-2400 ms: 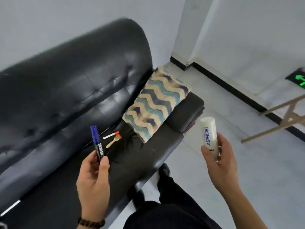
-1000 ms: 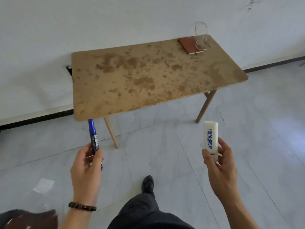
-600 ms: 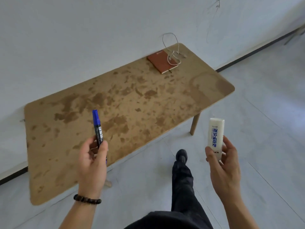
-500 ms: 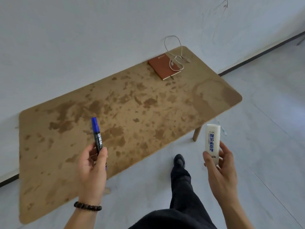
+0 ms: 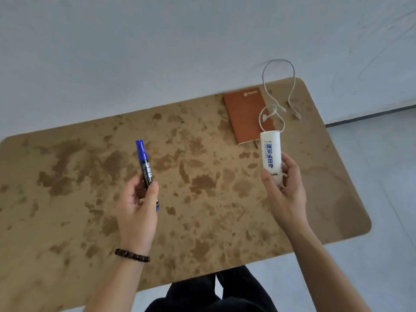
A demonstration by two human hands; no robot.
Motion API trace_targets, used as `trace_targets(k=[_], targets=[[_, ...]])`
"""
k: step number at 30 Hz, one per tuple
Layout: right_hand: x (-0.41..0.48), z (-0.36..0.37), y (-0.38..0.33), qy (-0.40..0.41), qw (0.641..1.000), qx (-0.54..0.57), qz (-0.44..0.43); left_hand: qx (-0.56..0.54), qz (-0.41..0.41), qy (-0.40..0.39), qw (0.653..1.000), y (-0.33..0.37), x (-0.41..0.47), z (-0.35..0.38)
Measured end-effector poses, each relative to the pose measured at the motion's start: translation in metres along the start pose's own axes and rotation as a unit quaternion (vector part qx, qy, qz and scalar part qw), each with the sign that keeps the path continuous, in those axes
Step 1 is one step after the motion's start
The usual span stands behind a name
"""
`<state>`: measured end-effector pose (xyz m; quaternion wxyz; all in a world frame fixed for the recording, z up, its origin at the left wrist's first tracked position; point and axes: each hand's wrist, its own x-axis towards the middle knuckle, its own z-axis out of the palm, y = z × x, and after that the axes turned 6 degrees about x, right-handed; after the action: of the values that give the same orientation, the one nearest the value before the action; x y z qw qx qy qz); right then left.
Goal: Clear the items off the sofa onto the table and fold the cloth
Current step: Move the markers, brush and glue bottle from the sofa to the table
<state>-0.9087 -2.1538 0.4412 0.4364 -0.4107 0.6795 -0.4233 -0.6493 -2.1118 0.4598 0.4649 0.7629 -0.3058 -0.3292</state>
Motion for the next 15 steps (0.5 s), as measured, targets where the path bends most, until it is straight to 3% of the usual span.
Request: trace_targets(k=[7,15], targets=[[0.113,0.075,0.028,-0.054,0.992,-0.115,0.019,0.054,-0.09,-0.08,0.991,-0.032,0.104,0.092],[0.221,0.153,0.037,-0.067,0.972,-0.22,-0.041,0.148,-0.041,-0.111,0.982,-0.055,0.229,0.154]])
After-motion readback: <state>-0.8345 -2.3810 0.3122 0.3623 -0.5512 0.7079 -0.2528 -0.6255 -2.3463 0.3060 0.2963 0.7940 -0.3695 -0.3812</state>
